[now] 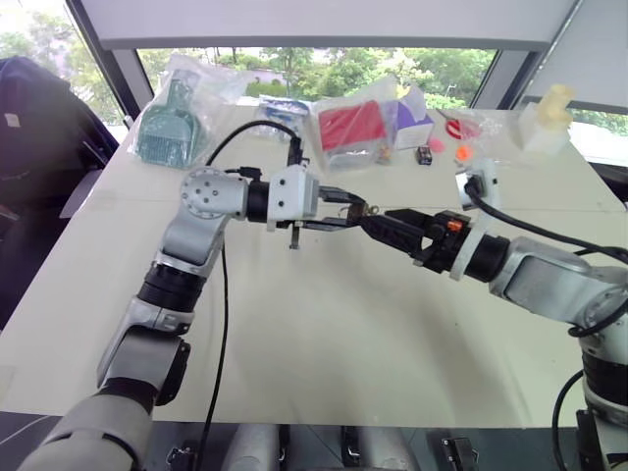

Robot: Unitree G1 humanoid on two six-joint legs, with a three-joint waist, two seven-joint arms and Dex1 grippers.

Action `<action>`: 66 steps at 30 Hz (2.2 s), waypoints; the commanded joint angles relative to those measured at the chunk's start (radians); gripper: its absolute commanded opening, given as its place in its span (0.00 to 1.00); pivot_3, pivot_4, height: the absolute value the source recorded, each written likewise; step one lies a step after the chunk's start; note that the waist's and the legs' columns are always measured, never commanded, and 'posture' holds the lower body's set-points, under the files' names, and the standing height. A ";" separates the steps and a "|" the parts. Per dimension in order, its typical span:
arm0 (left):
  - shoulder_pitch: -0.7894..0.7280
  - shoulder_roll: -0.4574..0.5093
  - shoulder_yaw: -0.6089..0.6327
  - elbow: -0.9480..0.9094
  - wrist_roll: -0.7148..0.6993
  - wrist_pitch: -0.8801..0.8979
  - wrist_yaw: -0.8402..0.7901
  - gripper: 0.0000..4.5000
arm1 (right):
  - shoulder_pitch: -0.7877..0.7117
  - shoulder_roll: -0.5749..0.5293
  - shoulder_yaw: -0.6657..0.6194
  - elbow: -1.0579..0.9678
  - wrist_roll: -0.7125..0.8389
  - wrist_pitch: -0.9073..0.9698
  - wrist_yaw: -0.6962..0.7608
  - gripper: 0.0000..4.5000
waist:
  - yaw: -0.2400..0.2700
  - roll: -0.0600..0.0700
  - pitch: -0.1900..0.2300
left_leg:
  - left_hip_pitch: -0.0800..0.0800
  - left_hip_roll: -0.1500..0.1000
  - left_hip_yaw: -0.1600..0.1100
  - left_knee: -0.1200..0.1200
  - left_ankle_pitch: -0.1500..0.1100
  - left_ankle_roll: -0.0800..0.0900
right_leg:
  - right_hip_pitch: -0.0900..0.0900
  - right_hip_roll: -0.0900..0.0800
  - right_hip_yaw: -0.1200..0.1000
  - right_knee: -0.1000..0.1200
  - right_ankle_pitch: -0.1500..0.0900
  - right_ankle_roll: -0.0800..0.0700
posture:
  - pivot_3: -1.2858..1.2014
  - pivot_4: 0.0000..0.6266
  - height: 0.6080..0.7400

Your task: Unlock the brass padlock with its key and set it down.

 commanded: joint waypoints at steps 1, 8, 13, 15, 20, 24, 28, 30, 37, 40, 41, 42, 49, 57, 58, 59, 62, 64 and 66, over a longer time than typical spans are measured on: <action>-0.021 0.016 -0.009 -0.014 -0.004 -0.037 -0.022 0.15 | -0.011 -0.010 -0.006 -0.046 0.040 -0.034 -0.022 1.00 | 0.000 0.000 0.000 | 0.000 0.000 0.000 0.000 0.000 0.000 | 0.000 0.000 0.000 0.000 0.000 0.000 | 0.52 0.24 1.00; -0.036 0.029 -0.009 0.032 0.003 -0.072 -0.026 0.15 | 0.010 -0.020 -0.001 -0.070 0.065 -0.065 -0.049 0.82 | 0.000 0.000 0.000 | 0.000 0.000 0.000 0.000 0.000 0.000 | 0.000 0.000 0.000 0.000 0.000 0.000 | 0.52 0.24 1.00; -0.037 0.036 -0.007 0.042 0.009 -0.088 -0.021 0.15 | 0.031 -0.028 0.009 -0.082 0.079 -0.076 -0.062 0.25 | 0.000 0.000 0.000 | 0.000 0.000 0.000 0.000 0.000 0.000 | 0.000 0.000 0.000 0.000 0.000 0.000 | 0.52 0.24 1.00; -0.037 0.037 -0.013 0.042 0.020 -0.111 -0.022 0.15 | 0.027 -0.025 0.020 -0.081 0.084 -0.082 -0.065 0.02 | -0.001 0.000 0.000 | 0.000 0.000 0.000 0.000 0.000 0.000 | 0.000 0.000 0.000 0.000 0.000 0.000 | 0.52 0.24 1.00; -0.040 0.030 -0.023 0.046 0.049 -0.169 -0.007 0.15 | 0.021 -0.015 0.047 -0.070 0.109 -0.099 -0.088 0.00 | -0.001 0.000 0.000 | 0.000 0.000 0.000 0.000 0.000 0.000 | 0.000 0.000 0.000 0.000 0.000 0.000 | 0.52 0.24 1.00; -0.048 0.025 -0.025 0.063 0.072 -0.210 0.007 0.15 | 0.027 -0.010 0.060 -0.065 0.136 -0.118 -0.115 0.00 | 0.000 0.000 0.000 | 0.000 0.000 0.000 0.000 0.000 0.000 | 0.000 0.000 0.000 0.000 0.000 0.000 | 0.52 0.24 1.00; -0.060 0.019 -0.026 0.086 0.102 -0.315 0.035 0.15 | 0.031 0.021 0.071 -0.051 0.211 -0.169 -0.186 0.00 | 0.000 0.000 0.000 | 0.000 0.000 0.000 0.000 0.000 0.000 | 0.000 0.000 0.000 -0.001 0.000 0.000 | 0.52 0.24 1.00; -0.070 0.013 -0.025 0.111 0.123 -0.386 0.061 0.15 | 0.033 0.041 0.079 -0.041 0.261 -0.203 -0.240 0.00 | 0.000 0.000 0.000 | 0.000 0.000 0.000 0.000 0.000 0.000 | 0.000 0.000 0.000 -0.001 0.000 0.000 | 0.52 0.24 1.00; -0.103 0.001 -0.026 0.201 0.183 -0.644 0.160 0.15 | 0.035 0.260 0.051 -0.016 0.285 -0.327 -0.407 0.00 | -0.003 0.000 0.000 | 0.000 0.000 0.000 0.000 0.000 0.000 | 0.000 0.000 0.000 0.000 0.000 0.000 | 0.52 0.24 1.00; -0.125 -0.002 -0.021 0.241 0.218 -0.733 0.223 0.15 | 0.026 0.355 0.025 -0.018 0.285 -0.360 -0.485 0.00 | -0.002 0.000 0.000 | 0.000 0.000 0.000 0.000 0.000 0.000 | 0.000 0.000 0.000 0.000 0.000 0.000 | 0.52 0.24 1.00; -0.133 -0.003 -0.018 0.254 0.228 -0.755 0.245 0.15 | 0.023 0.383 0.016 -0.019 0.285 -0.370 -0.511 0.00 | -0.001 0.000 0.000 | 0.000 0.000 0.000 0.000 0.000 0.000 | 0.000 0.000 0.000 0.000 0.000 0.000 | 0.52 0.24 1.00; -0.140 -0.004 -0.016 0.265 0.236 -0.772 0.265 0.15 | 0.020 0.408 0.009 -0.022 0.285 -0.377 -0.534 0.00 | 0.000 0.000 0.000 | 0.000 0.000 0.000 0.000 0.000 0.000 | 0.000 0.000 0.000 0.000 0.000 0.001 | 0.52 0.24 1.00; -0.175 0.004 -0.020 0.322 0.322 -0.892 0.391 0.15 | -0.014 0.573 -0.039 -0.027 0.285 -0.446 -0.710 0.00 | -0.001 0.000 0.000 | 0.000 0.000 0.000 0.000 0.000 0.000 | 0.000 0.000 0.000 0.000 0.001 0.001 | 0.52 0.24 1.00; -0.186 0.024 -0.055 0.365 0.315 -0.879 0.430 0.15 | -0.026 0.470 -0.047 0.005 0.285 -0.356 -0.756 0.00 | -0.005 0.001 0.000 | 0.000 0.000 0.001 0.000 0.000 0.000 | 0.000 -0.001 0.000 0.000 0.001 0.001 | 0.52 0.24 1.00; -0.186 0.029 -0.063 0.369 0.298 -0.856 0.412 0.15 | -0.021 0.423 -0.047 0.010 0.285 -0.333 -0.731 0.00 | -0.004 0.001 0.000 | 0.000 0.000 0.001 0.000 0.000 0.000 | 0.000 -0.001 0.000 0.000 0.001 0.001 | 0.52 0.24 1.00; -0.184 0.034 -0.075 0.373 0.269 -0.812 0.374 0.15 | -0.016 0.388 -0.056 0.013 0.285 -0.324 -0.702 0.00 | -0.005 0.001 0.000 | 0.000 0.000 0.001 0.000 0.000 0.000 | 0.000 -0.001 0.000 0.000 0.001 0.001 | 0.52 0.24 1.00; -0.196 0.047 -0.081 0.391 0.253 -0.791 0.353 0.15 | -0.005 0.335 -0.087 0.019 0.285 -0.320 -0.638 0.00 | -0.007 0.001 0.000 | 0.000 0.000 0.001 0.000 0.000 0.001 | 0.000 0.000 0.000 0.000 0.001 0.001 | 0.52 0.24 1.00; -0.208 0.048 -0.075 0.402 0.240 -0.768 0.345 0.15 | 0.003 0.260 -0.085 0.008 0.278 -0.272 -0.567 0.00 | -0.008 0.001 0.000 | 0.000 0.000 0.001 -0.001 0.000 0.001 | 0.000 0.000 0.000 0.000 0.001 0.001 | 0.52 0.24 1.00; -0.216 0.047 -0.074 0.410 0.212 -0.720 0.315 0.15 | 0.006 0.134 -0.064 -0.031 0.213 -0.178 -0.444 0.00 | -0.008 0.002 0.000 | 0.000 0.000 0.001 -0.001 0.000 0.001 | 0.000 0.000 0.000 0.000 0.001 0.001 | 0.52 0.24 1.00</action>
